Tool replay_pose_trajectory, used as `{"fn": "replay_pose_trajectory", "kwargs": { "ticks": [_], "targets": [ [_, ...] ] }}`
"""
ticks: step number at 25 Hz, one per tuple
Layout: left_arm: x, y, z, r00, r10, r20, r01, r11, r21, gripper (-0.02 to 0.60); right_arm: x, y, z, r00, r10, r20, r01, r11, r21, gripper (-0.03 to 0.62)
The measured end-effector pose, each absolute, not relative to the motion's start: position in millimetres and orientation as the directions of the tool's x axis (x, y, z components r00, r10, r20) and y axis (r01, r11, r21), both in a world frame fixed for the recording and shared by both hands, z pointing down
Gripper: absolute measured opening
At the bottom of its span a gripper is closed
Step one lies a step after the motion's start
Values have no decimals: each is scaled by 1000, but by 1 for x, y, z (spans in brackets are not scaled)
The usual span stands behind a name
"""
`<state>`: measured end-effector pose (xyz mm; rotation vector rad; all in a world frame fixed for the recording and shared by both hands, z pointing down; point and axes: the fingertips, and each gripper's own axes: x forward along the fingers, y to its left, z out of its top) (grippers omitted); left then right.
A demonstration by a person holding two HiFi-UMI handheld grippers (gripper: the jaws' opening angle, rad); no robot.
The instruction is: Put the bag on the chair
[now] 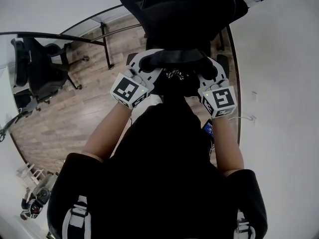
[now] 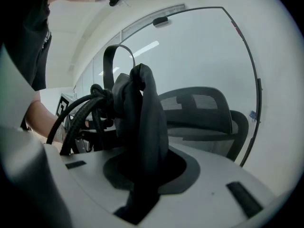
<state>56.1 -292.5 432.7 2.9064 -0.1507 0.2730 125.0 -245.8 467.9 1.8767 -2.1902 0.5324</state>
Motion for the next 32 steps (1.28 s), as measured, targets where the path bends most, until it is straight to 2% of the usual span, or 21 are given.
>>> {"fn": "replay_pose_trajectory", "kwargs": {
  "ticks": [10, 13, 20, 32],
  "targets": [
    [102, -318, 494, 965, -95, 245, -149, -966, 211, 40, 173, -274, 531, -180, -892, 416, -979, 121, -164, 71],
    [110, -324, 513, 953, -97, 286, -152, -972, 179, 40, 181, -280, 549, -184, -888, 420, -978, 123, -169, 71],
    [129, -340, 546, 946, -142, 292, -189, -972, 138, 40, 199, -293, 587, -190, -878, 439, -978, 129, -165, 72],
    [147, -360, 622, 903, -172, 394, -249, -957, 152, 40, 221, -315, 666, -219, -837, 502, -969, 126, -212, 72]
  ]
}}
